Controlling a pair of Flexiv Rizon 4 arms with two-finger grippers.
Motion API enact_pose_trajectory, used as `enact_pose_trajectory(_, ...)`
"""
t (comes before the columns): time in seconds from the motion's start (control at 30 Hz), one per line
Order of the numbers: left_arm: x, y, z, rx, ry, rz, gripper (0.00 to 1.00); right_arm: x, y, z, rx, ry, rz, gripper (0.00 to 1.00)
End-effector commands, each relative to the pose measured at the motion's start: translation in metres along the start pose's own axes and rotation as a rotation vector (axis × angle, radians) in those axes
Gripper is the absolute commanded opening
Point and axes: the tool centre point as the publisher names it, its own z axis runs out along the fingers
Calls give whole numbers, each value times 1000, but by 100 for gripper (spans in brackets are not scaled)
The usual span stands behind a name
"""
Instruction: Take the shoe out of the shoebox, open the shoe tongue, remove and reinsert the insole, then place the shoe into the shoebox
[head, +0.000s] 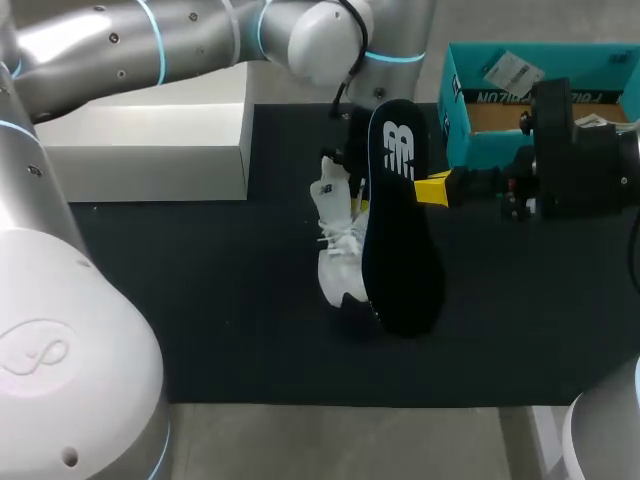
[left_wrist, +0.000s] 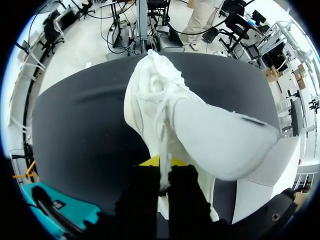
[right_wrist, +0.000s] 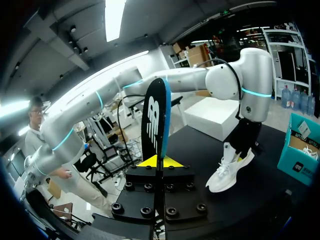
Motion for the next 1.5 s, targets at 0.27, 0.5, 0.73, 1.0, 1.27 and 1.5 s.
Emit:
enact_pose_trajectory(0.27,-16,14,19,57,30,35,0,-1,1,3,2,1,1,0)
enact_pose_trajectory(0.5,-27,17,32,78,31,43,0,-1,1,3,2,1,1,0)
enact_pose_trajectory(0.73,-36,17,43,83,13,45,0,-1,1,3,2,1,1,0)
enact_pose_trajectory(1.0,-38,9,42,74,-19,61,49,-1,1,3,2,1,1,0)
enact_pose_trajectory(1.27,-38,-3,15,11,-117,94,100,-1,1,3,2,1,1,0)
enact_pose_trajectory(1.5,-39,-8,-24,-101,-277,114,100,-1,1,3,2,1,1,0)
